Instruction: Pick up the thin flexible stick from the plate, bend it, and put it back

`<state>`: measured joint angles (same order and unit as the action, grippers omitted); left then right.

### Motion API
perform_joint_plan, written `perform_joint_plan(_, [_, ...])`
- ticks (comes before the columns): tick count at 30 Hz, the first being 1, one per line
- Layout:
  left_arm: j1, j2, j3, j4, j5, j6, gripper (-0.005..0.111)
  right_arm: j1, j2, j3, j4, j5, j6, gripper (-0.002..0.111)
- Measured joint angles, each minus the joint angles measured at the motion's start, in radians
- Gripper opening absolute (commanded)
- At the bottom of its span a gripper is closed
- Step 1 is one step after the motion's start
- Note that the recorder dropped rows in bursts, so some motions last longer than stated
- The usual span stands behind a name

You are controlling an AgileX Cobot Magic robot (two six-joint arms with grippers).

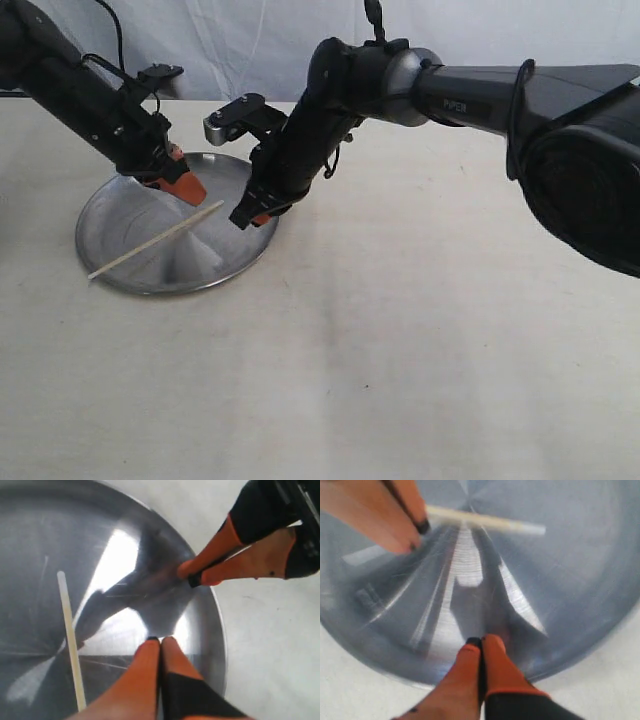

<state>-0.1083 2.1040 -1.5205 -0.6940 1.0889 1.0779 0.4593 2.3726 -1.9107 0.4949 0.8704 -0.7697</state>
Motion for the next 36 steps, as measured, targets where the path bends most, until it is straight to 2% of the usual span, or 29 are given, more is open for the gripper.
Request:
perform_joint_plan(9, [0.000,-0.012,0.000,0.211,-0.143,-0.174,0.000,0.000,0.005,-0.004,0.000,-0.006,0.111,-0.001])
perform_joint_plan(15, [0.000,-0.012,0.000,0.352,-0.270,-0.196,0.000,0.000,-0.023,-0.004,0.000,0.089,0.185,-0.001])
perform_joint_plan(18, [0.000,-0.010,0.000,0.395,-0.297,-0.196,0.006,0.000,-0.052,-0.004,0.000,0.131,0.189,-0.001])
perform_joint_plan(25, [0.000,0.034,0.000,0.461,-0.302,-0.198,0.037,0.000,-0.122,-0.004,0.017,0.146,0.195,-0.001])
perform_joint_plan(27, [0.000,0.056,0.000,0.470,-0.307,-0.198,0.042,0.000,-0.132,-0.004,0.022,0.163,0.195,-0.001])
perform_joint_plan(36, [0.000,0.085,0.004,0.564,-0.341,-0.200,0.043,0.000,-0.138,-0.006,0.045,0.210,0.197,-0.001])
